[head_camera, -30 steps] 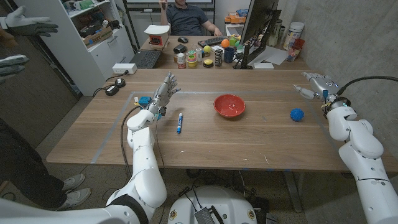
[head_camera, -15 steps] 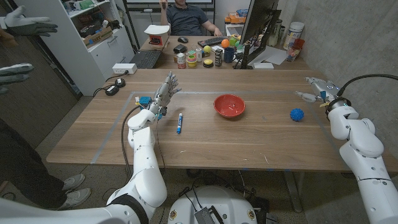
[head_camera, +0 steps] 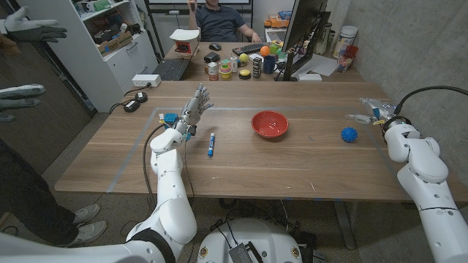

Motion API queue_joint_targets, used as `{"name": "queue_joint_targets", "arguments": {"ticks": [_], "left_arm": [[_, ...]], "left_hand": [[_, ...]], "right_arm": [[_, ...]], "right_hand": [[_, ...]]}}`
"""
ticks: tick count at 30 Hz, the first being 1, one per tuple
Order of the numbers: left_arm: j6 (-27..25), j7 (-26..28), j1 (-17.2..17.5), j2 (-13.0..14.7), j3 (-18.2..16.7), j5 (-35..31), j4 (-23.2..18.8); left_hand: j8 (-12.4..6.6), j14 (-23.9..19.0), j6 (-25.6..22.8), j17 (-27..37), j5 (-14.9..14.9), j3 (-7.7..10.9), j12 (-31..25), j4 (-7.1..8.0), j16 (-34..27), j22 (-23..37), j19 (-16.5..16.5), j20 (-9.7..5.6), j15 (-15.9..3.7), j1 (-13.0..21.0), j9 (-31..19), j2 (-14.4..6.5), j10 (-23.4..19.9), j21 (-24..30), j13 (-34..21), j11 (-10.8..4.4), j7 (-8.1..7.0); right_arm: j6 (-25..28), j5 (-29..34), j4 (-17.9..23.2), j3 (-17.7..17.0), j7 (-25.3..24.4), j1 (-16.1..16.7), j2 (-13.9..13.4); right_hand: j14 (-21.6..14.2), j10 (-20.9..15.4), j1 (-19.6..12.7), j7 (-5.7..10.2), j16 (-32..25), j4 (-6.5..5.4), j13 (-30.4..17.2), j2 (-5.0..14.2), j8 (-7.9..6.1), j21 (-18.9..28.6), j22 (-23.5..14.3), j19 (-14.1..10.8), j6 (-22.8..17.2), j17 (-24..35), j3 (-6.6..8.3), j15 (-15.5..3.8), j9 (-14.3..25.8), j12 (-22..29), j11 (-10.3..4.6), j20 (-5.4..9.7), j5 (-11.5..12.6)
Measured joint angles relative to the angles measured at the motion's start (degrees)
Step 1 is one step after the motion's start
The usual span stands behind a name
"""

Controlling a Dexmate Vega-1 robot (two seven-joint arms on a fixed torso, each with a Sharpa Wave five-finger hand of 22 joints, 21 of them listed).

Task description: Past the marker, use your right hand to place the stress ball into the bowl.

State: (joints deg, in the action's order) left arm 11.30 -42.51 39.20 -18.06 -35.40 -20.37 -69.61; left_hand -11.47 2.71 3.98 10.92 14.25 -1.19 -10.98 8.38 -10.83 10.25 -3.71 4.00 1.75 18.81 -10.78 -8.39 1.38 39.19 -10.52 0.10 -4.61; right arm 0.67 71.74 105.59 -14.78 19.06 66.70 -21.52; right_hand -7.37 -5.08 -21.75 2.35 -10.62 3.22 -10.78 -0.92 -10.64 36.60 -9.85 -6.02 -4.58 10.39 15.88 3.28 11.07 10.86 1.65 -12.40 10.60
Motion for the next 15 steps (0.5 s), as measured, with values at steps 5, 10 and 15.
{"name": "queue_joint_targets", "arguments": {"ticks": [5,10,15], "left_arm": [[-0.1,-0.1,0.2,0.0,0.0,0.1,-0.4],[-0.2,-0.1,0.3,-0.1,0.0,0.1,-0.5],[-0.2,-0.2,0.3,-0.1,0.0,0.2,-0.5]], "left_hand": [[0.0,0.0,0.0,0.0,0.0,0.0,0.0,0.0,0.0,0.0,0.0,0.0,0.0,0.0,0.0,0.0,0.0,0.0,0.0,0.0,0.0],[0.0,0.0,0.0,0.0,0.0,0.0,0.0,0.0,0.0,0.0,0.0,0.0,0.0,0.0,0.0,0.0,0.0,0.0,0.0,0.0,0.0],[0.0,0.0,0.0,0.0,0.0,0.0,0.0,0.0,0.0,0.0,0.0,0.0,0.0,0.0,0.0,0.0,0.0,0.0,0.0,0.0,0.0]], "right_arm": [[0.8,0.0,0.0,0.3,2.4,-0.2,-0.2],[1.2,0.0,-0.5,0.6,4.0,-0.5,-0.5],[1.6,-0.2,-0.8,0.9,6.1,-0.7,-0.8]], "right_hand": [[0.0,1.2,0.3,-0.29,0.0,-0.08,0.0,-0.31,0.0,-0.4,0.0,-1.4,1.3,0.0,-0.56,0.0,0.0,0.0,0.17,0.23,0.0],[0.0,1.9,0.5,-0.6,0.0,0.08,0.0,-0.53,0.0,-0.4,0.0,-2.3,2.2,0.0,-0.86,0.0,0.0,0.0,0.11,0.22,0.2],[0.0,1.9,0.5,-0.62,0.0,0.08,0.0,-0.52,0.28,-0.6,0.0,-3.0,2.9,0.0,-0.86,0.0,0.0,0.0,0.11,0.13,0.2]]}}
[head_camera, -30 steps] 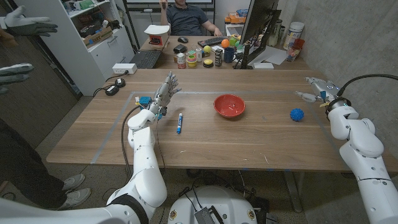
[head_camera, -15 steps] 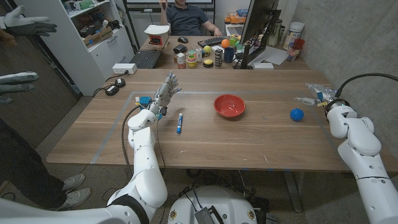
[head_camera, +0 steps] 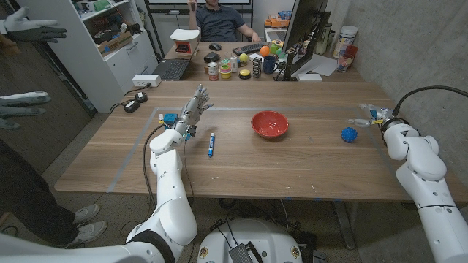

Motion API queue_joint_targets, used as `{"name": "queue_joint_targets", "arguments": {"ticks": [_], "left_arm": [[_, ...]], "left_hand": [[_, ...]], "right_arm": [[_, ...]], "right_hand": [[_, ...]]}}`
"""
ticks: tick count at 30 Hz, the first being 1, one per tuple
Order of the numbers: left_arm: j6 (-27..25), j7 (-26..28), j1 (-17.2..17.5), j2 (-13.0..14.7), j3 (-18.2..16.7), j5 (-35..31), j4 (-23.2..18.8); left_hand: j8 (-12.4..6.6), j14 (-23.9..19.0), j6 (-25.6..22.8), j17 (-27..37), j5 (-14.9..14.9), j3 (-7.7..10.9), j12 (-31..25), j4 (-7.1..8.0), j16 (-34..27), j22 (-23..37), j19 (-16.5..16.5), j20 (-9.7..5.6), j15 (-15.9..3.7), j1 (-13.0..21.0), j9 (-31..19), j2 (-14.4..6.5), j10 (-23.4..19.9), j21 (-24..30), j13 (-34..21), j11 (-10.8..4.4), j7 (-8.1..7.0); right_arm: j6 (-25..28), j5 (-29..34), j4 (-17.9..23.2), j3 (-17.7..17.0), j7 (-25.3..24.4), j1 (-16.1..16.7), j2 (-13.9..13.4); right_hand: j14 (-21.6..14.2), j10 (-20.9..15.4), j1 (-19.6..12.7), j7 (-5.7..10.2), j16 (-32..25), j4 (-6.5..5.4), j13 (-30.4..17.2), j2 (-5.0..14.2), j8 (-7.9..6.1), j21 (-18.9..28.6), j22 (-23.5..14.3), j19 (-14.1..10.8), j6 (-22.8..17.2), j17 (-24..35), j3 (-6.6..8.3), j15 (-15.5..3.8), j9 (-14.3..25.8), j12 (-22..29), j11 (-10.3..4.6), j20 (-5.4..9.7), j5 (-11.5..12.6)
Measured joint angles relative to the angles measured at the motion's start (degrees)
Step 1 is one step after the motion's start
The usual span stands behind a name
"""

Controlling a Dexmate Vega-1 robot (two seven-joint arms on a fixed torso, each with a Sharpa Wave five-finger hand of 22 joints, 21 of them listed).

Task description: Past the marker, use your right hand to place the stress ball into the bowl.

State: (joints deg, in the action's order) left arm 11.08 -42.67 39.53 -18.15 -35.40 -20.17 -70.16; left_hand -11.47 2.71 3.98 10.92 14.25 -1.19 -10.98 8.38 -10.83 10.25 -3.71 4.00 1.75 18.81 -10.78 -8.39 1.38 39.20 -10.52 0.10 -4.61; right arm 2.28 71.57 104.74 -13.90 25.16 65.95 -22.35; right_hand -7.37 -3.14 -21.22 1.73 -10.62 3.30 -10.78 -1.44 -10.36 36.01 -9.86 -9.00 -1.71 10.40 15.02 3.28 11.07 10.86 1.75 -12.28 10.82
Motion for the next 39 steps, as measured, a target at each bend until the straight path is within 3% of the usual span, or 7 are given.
{"name": "queue_joint_targets", "arguments": {"ticks": [10,19,28,39], "left_arm": [[0.0,-0.1,0.1,0.0,0.0,0.1,-0.1],[-0.2,-0.1,0.2,-0.1,0.0,0.1,-0.3],[-0.2,-0.1,0.3,-0.1,0.0,0.1,-0.4],[-0.2,-0.2,0.3,-0.1,-0.1,0.2,-0.5]], "left_hand": [[0.0,0.0,0.0,0.0,0.0,0.0,0.0,0.0,0.0,0.3,0.0,0.0,0.0,0.0,0.0,0.0,0.0,-0.2,0.0,0.0,0.0],[0.0,0.0,0.0,0.0,0.0,0.0,0.0,0.0,0.0,0.3,0.0,0.0,0.0,0.0,0.0,0.0,0.0,-0.2,0.0,0.0,0.0],[0.0,0.0,0.0,0.0,0.0,0.0,0.0,0.0,0.0,0.3,0.0,0.0,0.0,0.0,0.0,0.0,0.0,-0.2,0.0,0.0,0.0],[0.0,0.0,0.0,0.0,0.0,0.0,0.0,0.0,0.0,0.3,0.0,0.0,0.0,0.0,0.0,0.0,0.0,-0.4,0.0,0.0,0.0]], "right_arm": [[0.2,-0.8,-0.7,0.5,2.7,-0.4,-0.6],[-0.1,-2.3,-1.3,0.9,5.7,-0.8,-1.3],[-0.9,-3.8,-2.1,1.3,8.4,-1.6,-2.1],[-1.8,-5.4,-3.0,1.8,11.5,-2.4,-3.0]], "right_hand": [[-0.2,0.3,0.0,-0.3,0.0,0.0,0.0,0.01,0.0,0.0,0.0,-0.9,0.3,0.0,-0.47,0.1,0.0,0.0,-0.31,0.11,0.0],[-2.3,0.1,0.5,-0.3,-0.5,0.03,0.0,-0.52,-0.27,0.0,0.0,-4.6,0.3,0.0,-0.96,-0.84,0.0,0.4,-0.09,0.29,0.2],[-4.8,-1.4,0.5,-0.3,-0.8,0.41,0.0,-0.52,-0.73,0.7,0.0,-10.4,0.3,0.0,-1.34,-2.17,0.0,0.9,-0.18,0.33,0.8],[-7.3,-4.0,-1.2,-0.92,-0.8,1.14,0.0,-0.96,-1.17,1.1,0.3,-15.0,-0.4,-0.3,-1.41,-3.18,0.0,1.8,-0.41,0.26,1.1]]}}
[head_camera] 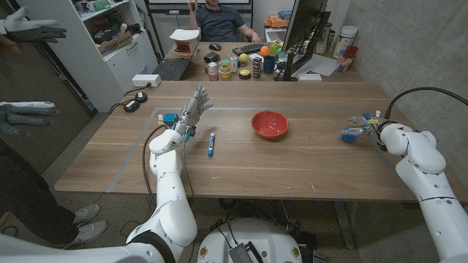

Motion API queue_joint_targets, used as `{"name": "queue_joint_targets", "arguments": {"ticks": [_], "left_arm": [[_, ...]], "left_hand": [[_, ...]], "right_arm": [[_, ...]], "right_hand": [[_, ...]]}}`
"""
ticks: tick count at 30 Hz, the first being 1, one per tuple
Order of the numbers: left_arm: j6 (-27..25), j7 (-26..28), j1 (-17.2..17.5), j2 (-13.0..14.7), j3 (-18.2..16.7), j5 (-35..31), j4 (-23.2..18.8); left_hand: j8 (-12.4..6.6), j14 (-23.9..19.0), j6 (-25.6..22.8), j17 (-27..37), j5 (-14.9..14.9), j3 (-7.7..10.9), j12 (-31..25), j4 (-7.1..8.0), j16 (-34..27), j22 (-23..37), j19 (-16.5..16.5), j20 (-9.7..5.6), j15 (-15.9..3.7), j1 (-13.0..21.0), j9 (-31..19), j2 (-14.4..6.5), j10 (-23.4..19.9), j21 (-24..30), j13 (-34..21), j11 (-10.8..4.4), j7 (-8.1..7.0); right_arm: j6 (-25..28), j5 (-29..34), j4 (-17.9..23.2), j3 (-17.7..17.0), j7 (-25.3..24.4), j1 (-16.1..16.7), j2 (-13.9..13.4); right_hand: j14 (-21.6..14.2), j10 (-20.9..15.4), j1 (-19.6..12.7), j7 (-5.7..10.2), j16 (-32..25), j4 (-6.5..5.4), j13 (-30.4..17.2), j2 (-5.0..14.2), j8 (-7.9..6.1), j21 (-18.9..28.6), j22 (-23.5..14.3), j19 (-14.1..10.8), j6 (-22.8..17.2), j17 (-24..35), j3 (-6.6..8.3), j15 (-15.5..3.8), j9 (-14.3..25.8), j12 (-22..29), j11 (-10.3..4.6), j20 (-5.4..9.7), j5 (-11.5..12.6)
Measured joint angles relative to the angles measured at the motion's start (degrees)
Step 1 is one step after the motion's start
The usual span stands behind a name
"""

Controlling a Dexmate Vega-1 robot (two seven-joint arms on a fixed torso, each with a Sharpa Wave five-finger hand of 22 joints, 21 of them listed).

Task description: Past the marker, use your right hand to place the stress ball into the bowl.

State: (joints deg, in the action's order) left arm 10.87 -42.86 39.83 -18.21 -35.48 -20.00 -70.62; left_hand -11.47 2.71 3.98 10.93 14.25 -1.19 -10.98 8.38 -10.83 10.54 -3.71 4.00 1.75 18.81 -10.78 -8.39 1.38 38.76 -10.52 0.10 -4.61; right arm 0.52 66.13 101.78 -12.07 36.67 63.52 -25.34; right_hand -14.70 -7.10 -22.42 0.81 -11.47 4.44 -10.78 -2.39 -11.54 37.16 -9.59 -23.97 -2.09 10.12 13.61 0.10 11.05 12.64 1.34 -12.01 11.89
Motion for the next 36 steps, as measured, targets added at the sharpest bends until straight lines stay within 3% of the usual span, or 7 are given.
{"name": "queue_joint_targets", "arguments": {"ticks": [11,17,22,26,30,33,36], "left_arm": [[0.0,-0.1,0.0,0.2,-0.1,0.1,0.2],[0.0,-0.2,-0.2,0.4,-0.1,0.1,0.4],[0.0,-0.3,-0.4,0.6,-0.2,0.2,0.7],[0.1,-0.4,-0.5,0.7,-0.3,0.3,0.9],[0.2,-0.4,-0.7,0.9,-0.4,0.4,1.2],[0.2,-0.5,-0.7,1.0,-0.4,0.4,1.3],[0.2,-0.6,-0.8,1.1,-0.5,0.4,1.6]], "left_hand": [[0.0,0.0,0.0,0.0,0.0,0.0,0.0,0.0,0.0,0.0,0.0,0.0,0.0,0.0,0.0,0.0,0.0,0.0,0.0,0.0,0.0],[0.0,0.0,0.0,0.0,0.0,0.0,0.0,0.0,0.0,0.0,0.0,0.0,0.0,0.0,0.0,0.0,0.0,-0.2,0.0,0.0,0.0],[0.0,0.0,0.0,0.0,0.0,0.0,0.0,0.0,0.0,0.0,0.0,0.0,0.0,0.0,0.0,0.0,0.0,-0.2,0.0,0.0,0.0],[0.0,0.0,0.0,0.0,0.0,0.0,0.0,0.0,0.0,0.0,0.0,0.0,0.0,0.0,0.0,0.0,0.0,-0.2,0.0,0.0,0.0],[0.0,0.0,0.0,0.0,0.0,0.0,0.0,0.0,0.0,0.0,0.0,0.0,0.0,0.0,0.0,0.0,0.0,-0.2,0.0,0.0,0.0],[0.0,0.0,0.0,0.0,0.0,0.0,0.0,0.0,0.0,0.0,0.0,0.0,0.0,0.0,0.0,0.0,0.0,-0.2,0.0,0.0,0.0],[0.0,0.0,0.0,0.0,0.0,0.0,0.0,0.0,0.0,0.0,0.0,0.0,0.0,0.0,0.0,0.0,0.0,-0.2,0.0,0.0,0.0]], "right_arm": [[-0.2,-0.3,-0.3,0.7,1.6,-0.6,-0.6],[0.1,-0.1,-0.4,1.4,2.7,-1.0,-0.8],[0.5,0.4,-0.5,1.9,2.9,-1.2,-0.9],[0.9,0.8,-0.5,2.1,2.8,-1.4,-0.8],[1.5,1.1,-0.4,2.2,2.0,-1.4,-0.2],[1.6,1.1,-0.4,2.2,1.7,-1.4,0.0],[1.8,1.1,-0.2,2.3,1.1,-1.4,0.4]], "right_hand": [[-7.5,-5.0,-3.3,-0.11,-1.1,1.67,0.0,0.34,-0.98,0.6,0.0,-10.9,-3.2,0.4,0.57,-2.65,-0.1,1.1,-0.7,3.16,0.9],[-13.0,-8.4,-5.2,-0.11,-1.8,2.28,0.0,0.51,-1.4,1.7,-0.2,-18.1,-5.7,0.6,0.72,-2.72,0.0,1.6,-1.3,7.8,1.2],[-25.6,-17.2,-8.3,-0.19,-4.0,2.84,-0.2,1.92,-2.79,3.1,-0.7,-26.6,-11.7,1.1,1.28,-3.57,0.0,3.7,-1.93,14.69,1.8],[-39.2,-25.7,-11.5,-0.65,-6.8,3.17,-0.6,3.85,-4.06,5.3,-1.2,-33.5,-17.4,2.0,2.57,-6.66,0.3,6.0,-2.21,20.14,2.1],[-48.5,-33.0,-15.3,-0.47,-9.6,3.55,-1.7,4.73,-6.67,6.8,-2.1,-35.9,-24.6,4.5,3.9,-10.63,1.1,8.9,-2.2,21.77,2.0],[-51.4,-36.3,-18.0,0.22,-10.9,4.06,-2.7,4.91,-9.39,7.0,-2.8,-36.2,-29.3,6.3,4.41,-12.71,2.3,10.9,-2.29,22.06,2.0],[-53.3,-37.8,-21.2,0.59,-11.6,4.5,-3.7,5.23,-12.04,7.6,-3.3,-36.2,-32.2,7.8,4.84,-12.81,3.9,12.2,-2.3,22.06,2.0]]}}
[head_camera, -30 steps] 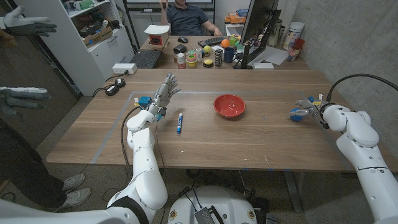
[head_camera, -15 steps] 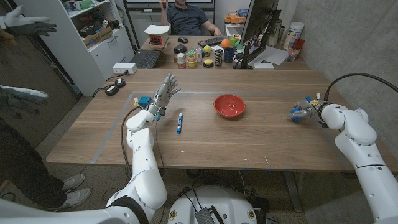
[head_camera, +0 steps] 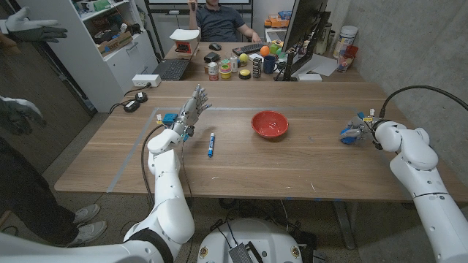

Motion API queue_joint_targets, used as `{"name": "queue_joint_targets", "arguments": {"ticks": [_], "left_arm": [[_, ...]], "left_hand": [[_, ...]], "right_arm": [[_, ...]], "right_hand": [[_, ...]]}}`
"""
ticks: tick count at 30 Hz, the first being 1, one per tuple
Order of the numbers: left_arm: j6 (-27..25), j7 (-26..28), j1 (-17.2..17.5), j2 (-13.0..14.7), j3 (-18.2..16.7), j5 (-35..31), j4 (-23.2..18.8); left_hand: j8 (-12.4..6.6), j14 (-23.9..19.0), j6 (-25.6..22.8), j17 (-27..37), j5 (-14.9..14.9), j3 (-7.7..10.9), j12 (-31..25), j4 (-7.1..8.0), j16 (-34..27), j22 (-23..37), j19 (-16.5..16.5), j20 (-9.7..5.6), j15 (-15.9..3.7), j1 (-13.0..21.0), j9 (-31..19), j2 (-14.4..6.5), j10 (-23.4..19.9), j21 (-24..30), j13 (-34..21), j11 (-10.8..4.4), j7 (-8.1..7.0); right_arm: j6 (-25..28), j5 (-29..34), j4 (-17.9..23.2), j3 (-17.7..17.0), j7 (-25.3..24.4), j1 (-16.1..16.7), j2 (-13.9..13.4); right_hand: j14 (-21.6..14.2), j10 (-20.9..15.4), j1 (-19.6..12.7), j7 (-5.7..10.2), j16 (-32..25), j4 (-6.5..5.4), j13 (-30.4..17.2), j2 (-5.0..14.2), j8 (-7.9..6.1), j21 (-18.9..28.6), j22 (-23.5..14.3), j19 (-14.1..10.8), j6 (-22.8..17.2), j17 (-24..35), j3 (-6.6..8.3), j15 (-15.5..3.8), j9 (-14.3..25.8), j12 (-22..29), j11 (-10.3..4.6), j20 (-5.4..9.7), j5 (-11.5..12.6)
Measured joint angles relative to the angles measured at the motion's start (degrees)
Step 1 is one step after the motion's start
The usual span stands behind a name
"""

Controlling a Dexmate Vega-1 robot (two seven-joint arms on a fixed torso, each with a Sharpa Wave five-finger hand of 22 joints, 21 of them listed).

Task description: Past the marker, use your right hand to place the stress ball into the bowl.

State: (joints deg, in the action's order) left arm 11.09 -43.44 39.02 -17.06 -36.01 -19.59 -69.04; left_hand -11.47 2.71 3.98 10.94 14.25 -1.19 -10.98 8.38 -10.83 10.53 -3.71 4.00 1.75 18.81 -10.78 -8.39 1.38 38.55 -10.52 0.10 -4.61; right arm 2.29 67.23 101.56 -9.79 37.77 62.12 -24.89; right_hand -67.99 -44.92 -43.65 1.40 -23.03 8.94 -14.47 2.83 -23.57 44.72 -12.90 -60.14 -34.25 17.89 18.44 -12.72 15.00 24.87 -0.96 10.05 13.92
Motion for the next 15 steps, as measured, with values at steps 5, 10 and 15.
{"name": "queue_joint_targets", "arguments": {"ticks": [5,10,15], "left_arm": [[0.1,-0.1,-0.3,0.4,-0.2,0.1,0.5],[0.2,-0.3,-0.5,0.7,-0.4,0.2,0.9],[0.2,-0.4,-0.7,0.9,-0.6,0.3,1.2]], "left_hand": [[0.0,0.0,0.0,0.0,0.0,0.0,0.0,0.0,0.0,0.0,0.0,0.0,0.0,0.0,0.0,0.0,0.0,0.0,0.0,0.0,0.0],[0.0,0.0,0.0,0.0,0.0,0.0,0.0,0.0,0.0,0.0,0.0,0.0,0.0,0.0,0.0,0.0,0.0,-0.2,0.0,0.0,0.0],[0.0,0.0,0.0,0.0,0.0,0.0,0.0,0.0,0.0,0.0,0.0,0.0,0.0,0.0,0.0,0.0,0.0,-0.2,0.0,0.0,0.0]], "right_arm": [[0.3,0.0,0.2,0.0,-1.1,0.1,0.6],[0.4,-0.2,0.6,-0.1,-2.0,0.3,1.0],[0.3,-0.4,1.5,-0.3,-3.4,0.8,1.4]], "right_hand": [[-0.9,-0.8,-1.7,0.1,-0.4,0.01,-1.0,-0.32,-3.35,0.6,-0.6,0.2,-2.6,1.5,0.0,0.12,2.5,0.9,-0.16,-0.23,0.0],[-0.9,-0.9,-2.0,-0.08,-0.5,0.01,-1.4,-0.62,-4.64,1.1,-0.8,0.3,-2.9,1.9,0.0,0.13,3.8,1.0,-0.16,-0.12,0.0],[-0.9,-0.9,-2.2,-0.1,-0.5,-0.33,-1.6,-0.77,-5.23,1.1,-1.1,0.5,-2.9,2.2,-0.36,0.13,4.8,1.3,-0.16,-0.01,0.0]]}}
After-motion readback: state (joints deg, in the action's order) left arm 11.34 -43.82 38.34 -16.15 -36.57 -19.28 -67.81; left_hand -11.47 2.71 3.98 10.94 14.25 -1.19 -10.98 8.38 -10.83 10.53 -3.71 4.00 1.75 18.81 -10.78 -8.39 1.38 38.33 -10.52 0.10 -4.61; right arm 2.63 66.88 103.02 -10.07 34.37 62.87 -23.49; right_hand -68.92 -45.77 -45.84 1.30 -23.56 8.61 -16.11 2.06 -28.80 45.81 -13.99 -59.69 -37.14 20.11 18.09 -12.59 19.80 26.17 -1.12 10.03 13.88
